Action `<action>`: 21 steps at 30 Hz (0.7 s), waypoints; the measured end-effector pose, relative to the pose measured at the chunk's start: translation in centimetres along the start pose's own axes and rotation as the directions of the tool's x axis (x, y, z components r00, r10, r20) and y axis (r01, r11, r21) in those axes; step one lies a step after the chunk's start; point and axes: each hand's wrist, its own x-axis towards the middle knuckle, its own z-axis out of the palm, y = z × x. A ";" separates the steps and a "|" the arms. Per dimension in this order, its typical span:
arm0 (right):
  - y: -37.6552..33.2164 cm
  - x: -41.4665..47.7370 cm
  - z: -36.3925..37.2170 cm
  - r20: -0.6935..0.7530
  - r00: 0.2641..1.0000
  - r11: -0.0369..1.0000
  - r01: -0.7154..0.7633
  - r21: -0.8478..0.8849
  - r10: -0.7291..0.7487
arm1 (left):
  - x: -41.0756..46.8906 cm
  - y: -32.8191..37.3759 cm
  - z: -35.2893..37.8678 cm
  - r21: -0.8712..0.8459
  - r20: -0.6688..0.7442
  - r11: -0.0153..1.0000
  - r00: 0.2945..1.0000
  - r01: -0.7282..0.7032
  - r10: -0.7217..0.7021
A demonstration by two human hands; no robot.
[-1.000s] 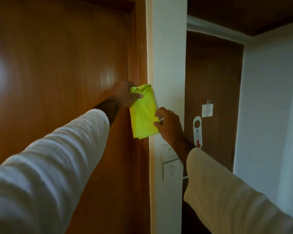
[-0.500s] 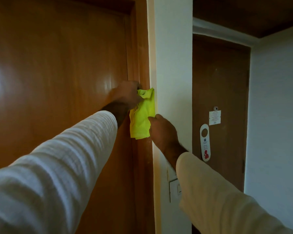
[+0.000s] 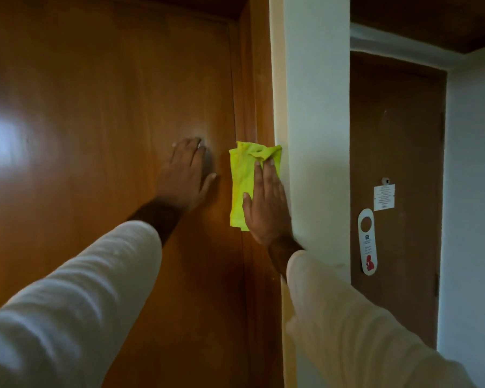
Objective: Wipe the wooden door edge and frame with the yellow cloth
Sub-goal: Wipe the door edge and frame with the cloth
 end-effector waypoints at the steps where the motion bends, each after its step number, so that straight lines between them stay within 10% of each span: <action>1: -0.3 0.1 0.1 -0.010 1.000 1.000 -0.020 -0.005 0.020 | -0.6 -0.9 0.9 0.109 0.004 0.993 0.999 -0.044 0.044; 12: -1.0 6.0 0.9 -0.160 0.985 0.995 -0.069 -0.065 0.058 | -1.6 -1.6 4.1 0.364 -0.072 0.930 0.993 -0.056 0.088; 21: 0.6 -12.4 4.6 0.026 0.995 0.982 -0.086 -0.169 0.092 | -1.7 -1.4 4.0 0.378 -0.111 0.924 0.988 -0.058 0.108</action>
